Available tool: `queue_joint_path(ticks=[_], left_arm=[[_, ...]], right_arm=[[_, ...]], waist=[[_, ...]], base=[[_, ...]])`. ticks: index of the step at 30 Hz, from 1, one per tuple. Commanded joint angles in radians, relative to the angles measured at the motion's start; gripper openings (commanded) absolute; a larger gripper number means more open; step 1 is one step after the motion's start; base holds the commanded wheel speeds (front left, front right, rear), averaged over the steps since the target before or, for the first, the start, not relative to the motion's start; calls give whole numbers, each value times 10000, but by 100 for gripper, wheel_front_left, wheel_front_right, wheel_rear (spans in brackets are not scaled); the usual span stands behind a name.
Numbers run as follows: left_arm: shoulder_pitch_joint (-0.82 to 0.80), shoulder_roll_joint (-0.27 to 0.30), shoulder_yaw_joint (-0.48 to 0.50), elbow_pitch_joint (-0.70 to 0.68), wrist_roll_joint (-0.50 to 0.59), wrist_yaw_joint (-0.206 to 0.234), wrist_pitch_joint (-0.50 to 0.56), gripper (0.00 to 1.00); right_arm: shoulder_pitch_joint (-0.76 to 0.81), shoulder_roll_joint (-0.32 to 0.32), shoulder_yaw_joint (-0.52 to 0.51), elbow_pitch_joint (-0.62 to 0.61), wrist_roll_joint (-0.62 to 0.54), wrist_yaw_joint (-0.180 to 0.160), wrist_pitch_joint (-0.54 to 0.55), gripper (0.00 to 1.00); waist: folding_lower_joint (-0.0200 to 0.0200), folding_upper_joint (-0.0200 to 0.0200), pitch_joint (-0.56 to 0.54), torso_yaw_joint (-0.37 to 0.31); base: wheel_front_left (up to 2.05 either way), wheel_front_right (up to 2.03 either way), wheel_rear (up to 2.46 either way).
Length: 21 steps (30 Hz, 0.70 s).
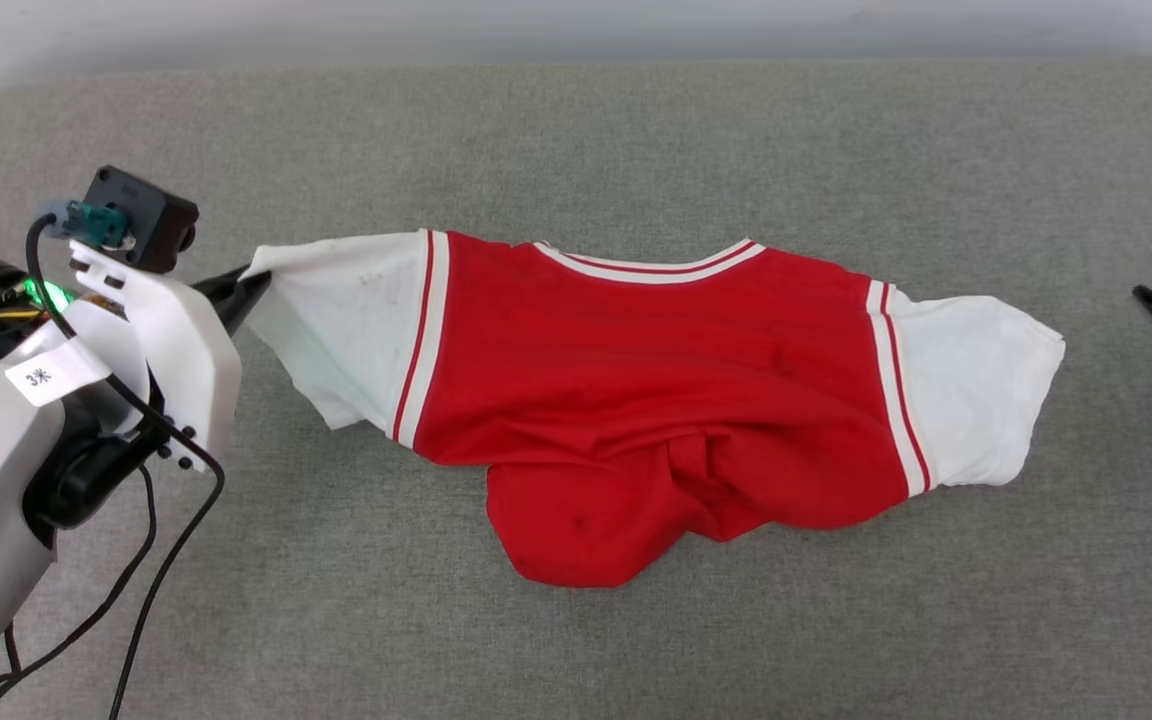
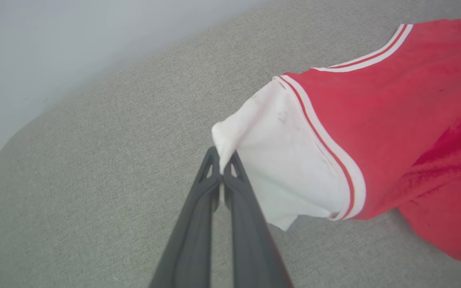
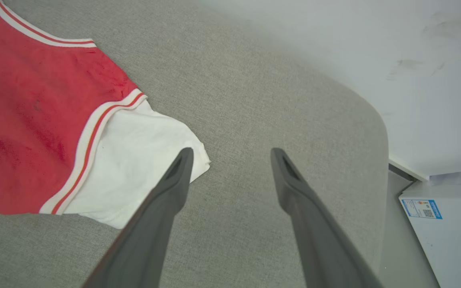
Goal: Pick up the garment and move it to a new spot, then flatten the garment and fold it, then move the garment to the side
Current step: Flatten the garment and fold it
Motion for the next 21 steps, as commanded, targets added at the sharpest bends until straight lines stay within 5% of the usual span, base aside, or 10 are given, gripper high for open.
queue_joint_path(ticks=[1,8,21], left_arm=[[-145,-45,26,-65,80,70,-60,0],[-440,-119,55,-418,272,134,-156,0],[-849,-237,116,-593,423,161,-381,0]], right_arm=[[-271,-102,240,234,329,-11,352,100],[-1566,-148,1538,1687,1309,-9,1783,100],[-2702,522,3721,4017,1766,-8,1659,100]], waist=[[0,0,157,109],[0,0,667,288],[0,0,1477,493]], base=[[0,0,0],[0,0,0],[0,0,0]])
